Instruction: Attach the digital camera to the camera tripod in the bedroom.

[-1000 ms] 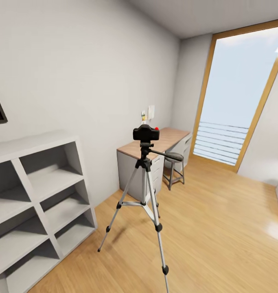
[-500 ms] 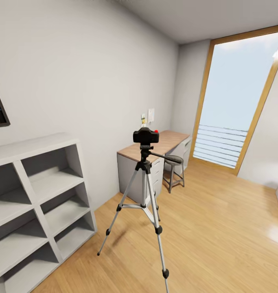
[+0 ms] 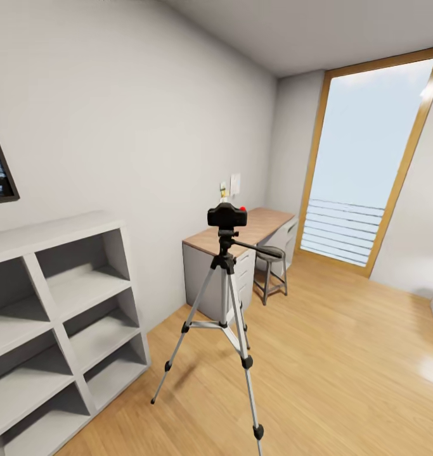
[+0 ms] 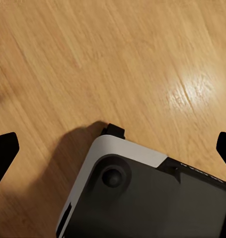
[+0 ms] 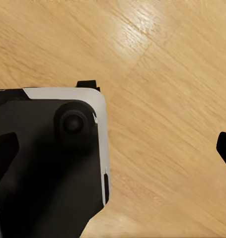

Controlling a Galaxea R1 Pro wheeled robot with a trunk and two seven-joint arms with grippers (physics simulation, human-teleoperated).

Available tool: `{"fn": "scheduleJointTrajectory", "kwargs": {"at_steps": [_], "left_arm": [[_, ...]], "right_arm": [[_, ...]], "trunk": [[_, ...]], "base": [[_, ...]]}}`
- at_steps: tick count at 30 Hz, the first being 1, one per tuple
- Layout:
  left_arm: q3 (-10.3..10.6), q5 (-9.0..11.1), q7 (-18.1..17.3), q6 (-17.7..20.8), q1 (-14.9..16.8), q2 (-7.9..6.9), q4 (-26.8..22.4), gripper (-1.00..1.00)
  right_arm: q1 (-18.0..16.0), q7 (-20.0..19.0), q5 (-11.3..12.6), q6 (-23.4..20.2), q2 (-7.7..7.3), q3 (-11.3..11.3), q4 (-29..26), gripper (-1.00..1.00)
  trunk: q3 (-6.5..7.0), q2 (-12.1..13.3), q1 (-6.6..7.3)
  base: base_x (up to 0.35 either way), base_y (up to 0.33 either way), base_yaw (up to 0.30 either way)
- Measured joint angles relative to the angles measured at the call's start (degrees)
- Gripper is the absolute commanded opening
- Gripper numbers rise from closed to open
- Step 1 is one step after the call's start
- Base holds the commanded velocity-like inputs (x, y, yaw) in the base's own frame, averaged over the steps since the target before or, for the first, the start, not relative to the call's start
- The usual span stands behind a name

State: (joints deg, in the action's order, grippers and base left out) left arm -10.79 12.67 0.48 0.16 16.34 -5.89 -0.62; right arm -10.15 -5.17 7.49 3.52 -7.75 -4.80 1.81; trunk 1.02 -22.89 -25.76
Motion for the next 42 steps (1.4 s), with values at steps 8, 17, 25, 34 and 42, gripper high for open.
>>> {"fn": "scheduleJointTrajectory", "kwargs": {"at_steps": [8, 17, 25, 34, 42], "left_arm": [[0.02, -0.02, 0.0, 0.0, 0.0, 0.0, 0.0, 1.0], [0.0, -0.01, 0.0, 0.0, 0.0, 0.0, 0.0, 1.0], [-0.01, -0.01, 0.0, 0.0, 0.0, 0.0, 0.0, 1.0], [0.02, -0.01, 0.0, 0.0, 0.0, 0.0, 0.0, 1.0], [0.0, -0.01, 0.0, 0.0, 0.0, 0.0, 0.0, 1.0]], "right_arm": [[0.88, 0.0, 0.19, 0.29, 0.49, 0.07, 0.01, 1.0], [0.97, 0.0, 0.23, 0.31, 0.55, 0.08, -0.04, 1.0], [0.98, 0.0, 0.17, 0.25, 0.63, 0.18, -0.06, 1.0], [0.97, -0.01, 0.25, 0.24, 0.68, 0.21, -0.06, 1.0], [0.98, -0.01, 0.25, 0.27, 0.7, 0.22, -0.06, 1.0]], "trunk": [[0.75, 0.0, 0.0], [1.59, 0.0, 0.0], [2.33, 0.0, 0.0], [3.17, 0.0, 0.0], [3.92, 0.0, 0.0]], "base": [[0.0, 0.0, 0.0], [0.0, 0.0, 0.0], [0.0, 0.0, 0.0], [0.0, 0.0, 0.0], [0.0, 0.0, 0.0]]}}
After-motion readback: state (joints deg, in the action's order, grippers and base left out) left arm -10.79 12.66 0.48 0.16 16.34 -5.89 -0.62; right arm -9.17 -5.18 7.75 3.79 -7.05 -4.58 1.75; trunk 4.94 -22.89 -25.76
